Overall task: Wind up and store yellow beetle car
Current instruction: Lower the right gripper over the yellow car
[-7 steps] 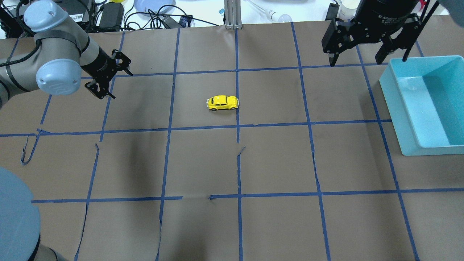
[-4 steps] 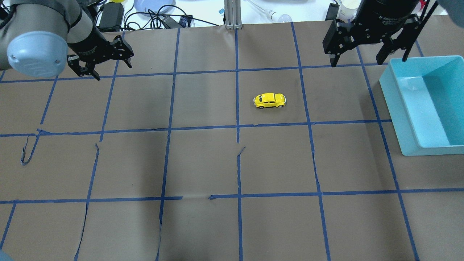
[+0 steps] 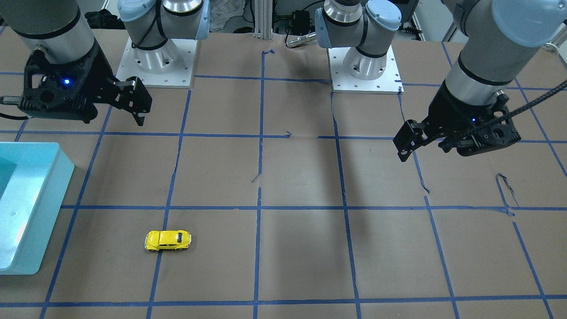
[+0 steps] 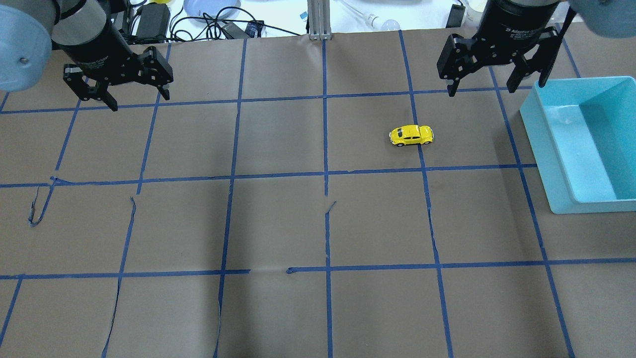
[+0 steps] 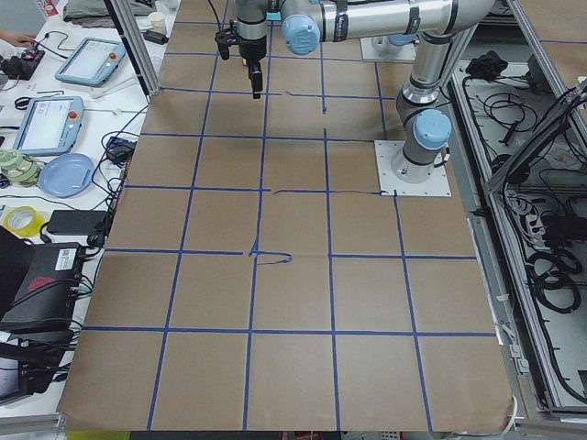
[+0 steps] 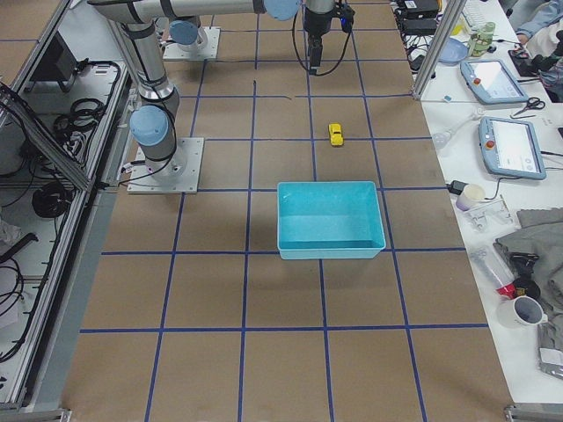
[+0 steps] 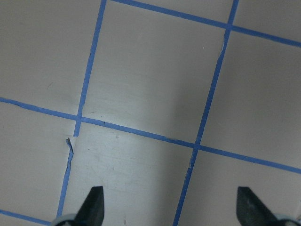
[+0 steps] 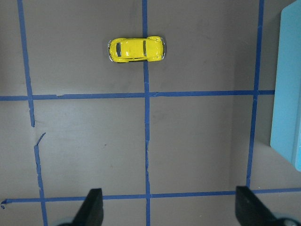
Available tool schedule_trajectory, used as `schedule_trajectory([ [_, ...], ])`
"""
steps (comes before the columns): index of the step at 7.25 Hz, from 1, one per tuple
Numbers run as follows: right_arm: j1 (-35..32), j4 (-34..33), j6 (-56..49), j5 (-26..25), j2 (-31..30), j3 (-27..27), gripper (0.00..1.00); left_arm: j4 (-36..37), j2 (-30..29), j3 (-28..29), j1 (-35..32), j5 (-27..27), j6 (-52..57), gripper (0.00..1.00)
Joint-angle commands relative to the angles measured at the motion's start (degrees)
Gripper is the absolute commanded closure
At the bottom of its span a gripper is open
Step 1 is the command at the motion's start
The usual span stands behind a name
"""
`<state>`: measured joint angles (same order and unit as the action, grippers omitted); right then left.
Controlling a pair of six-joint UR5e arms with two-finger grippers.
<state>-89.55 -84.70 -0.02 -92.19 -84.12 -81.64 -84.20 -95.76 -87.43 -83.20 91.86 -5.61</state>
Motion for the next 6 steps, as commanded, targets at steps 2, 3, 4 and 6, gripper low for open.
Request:
schedule_trajectory([
  [2, -0.3, 0.2, -4.9, 0.8, 6.1, -1.1, 0.0, -1.7, 2.7, -1.9, -1.2, -0.1, 7.4, 0.0],
  [3, -0.5, -3.3, -12.8, 0.9, 7.8, -3.3, 0.0, -3.2, 3.8, -3.1, -3.8, 0.1, 6.3, 0.0],
  [4, -1.1, -9.3, -17.0, 0.9, 8.9, -7.3, 0.0, -3.4, 4.8, -3.6, -5.2, -0.4, 6.2, 0.0],
  [6, -1.3, -24.7, -37.1, 3.4, 9.4, -15.4, 0.0, -3.3, 5.9, -4.7, -4.6, -0.2, 7.4, 0.0],
])
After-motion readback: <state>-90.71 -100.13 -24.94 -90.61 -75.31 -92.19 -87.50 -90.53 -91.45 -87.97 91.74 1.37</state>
